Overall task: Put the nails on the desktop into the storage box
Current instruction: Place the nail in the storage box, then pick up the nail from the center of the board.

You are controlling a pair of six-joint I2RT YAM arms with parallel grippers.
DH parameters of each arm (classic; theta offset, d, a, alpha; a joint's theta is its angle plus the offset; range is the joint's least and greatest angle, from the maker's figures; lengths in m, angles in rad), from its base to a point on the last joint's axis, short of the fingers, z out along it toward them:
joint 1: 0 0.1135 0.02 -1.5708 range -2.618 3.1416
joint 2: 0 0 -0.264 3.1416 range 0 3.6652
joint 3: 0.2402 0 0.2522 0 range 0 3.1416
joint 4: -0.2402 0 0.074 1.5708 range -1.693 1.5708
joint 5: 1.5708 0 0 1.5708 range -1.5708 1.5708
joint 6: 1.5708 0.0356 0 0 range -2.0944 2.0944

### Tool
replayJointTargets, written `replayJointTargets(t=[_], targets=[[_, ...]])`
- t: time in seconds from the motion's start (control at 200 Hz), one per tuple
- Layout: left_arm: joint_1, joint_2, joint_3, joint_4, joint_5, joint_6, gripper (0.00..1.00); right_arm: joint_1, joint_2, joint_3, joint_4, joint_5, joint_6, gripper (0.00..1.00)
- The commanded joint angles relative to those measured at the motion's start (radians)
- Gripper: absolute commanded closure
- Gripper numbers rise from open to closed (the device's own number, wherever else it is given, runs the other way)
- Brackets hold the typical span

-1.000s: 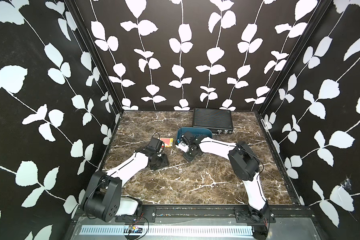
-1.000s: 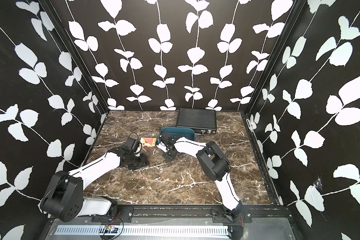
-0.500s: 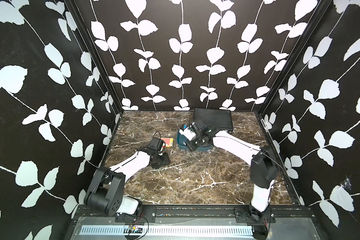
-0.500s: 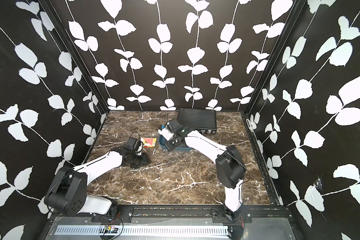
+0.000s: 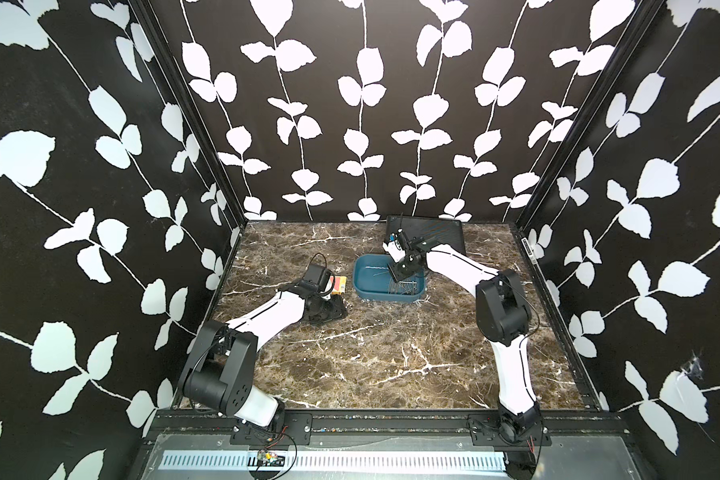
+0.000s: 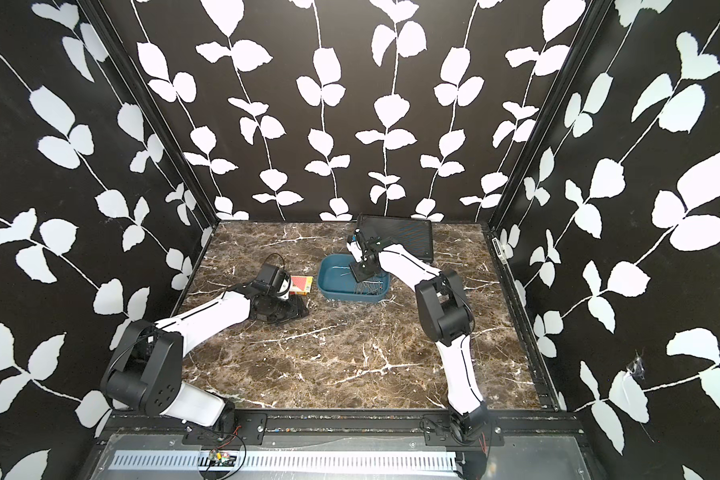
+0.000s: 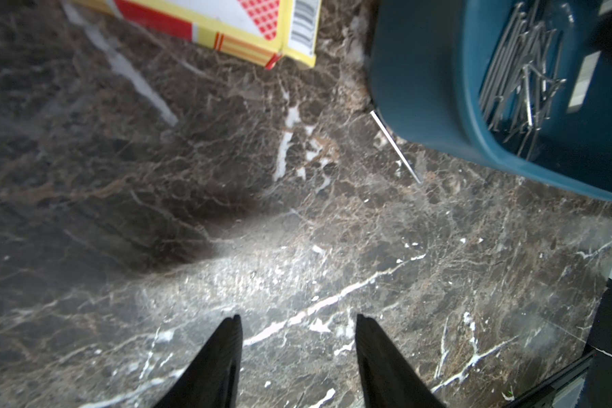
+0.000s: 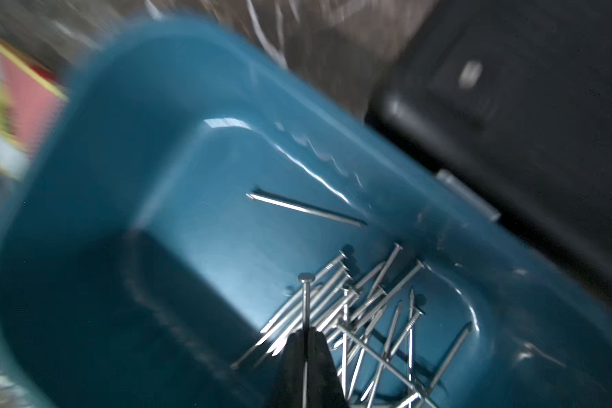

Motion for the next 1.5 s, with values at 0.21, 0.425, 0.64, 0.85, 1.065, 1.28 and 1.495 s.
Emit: replayJointTargets(t=[0.21, 0.425, 0.64, 0.85, 1.065, 1.28, 1.495], targets=[[0.093, -0.025, 0.088, -0.013, 0.010, 0.037, 0.46, 0.081, -0.247, -0.109, -0.016, 0.036, -0.029, 0.68], [0.164, -0.103, 0.080, -0.034, -0.065, 0.026, 0.46, 0.145, -0.375, -0.393, 0.118, -0.049, 0.019, 0.66], [0.188, -0.158, 0.050, -0.060, -0.068, 0.039, 0.45, 0.182, -0.351, -0.501, 0.200, -0.047, 0.009, 0.60], [0.188, -0.211, -0.017, -0.071, -0.012, 0.038, 0.44, 0.182, -0.265, -0.486, 0.258, -0.022, -0.004, 0.50], [0.188, -0.276, -0.106, -0.045, 0.033, 0.004, 0.44, 0.182, -0.168, -0.397, 0.264, 0.002, -0.039, 0.44], [0.189, -0.296, -0.161, -0.028, 0.060, -0.012, 0.44, 0.195, -0.106, -0.330, 0.246, 0.010, -0.068, 0.43], [0.188, -0.284, -0.157, -0.034, 0.070, -0.004, 0.44, 0.231, -0.040, -0.247, 0.209, 0.021, -0.107, 0.43]])
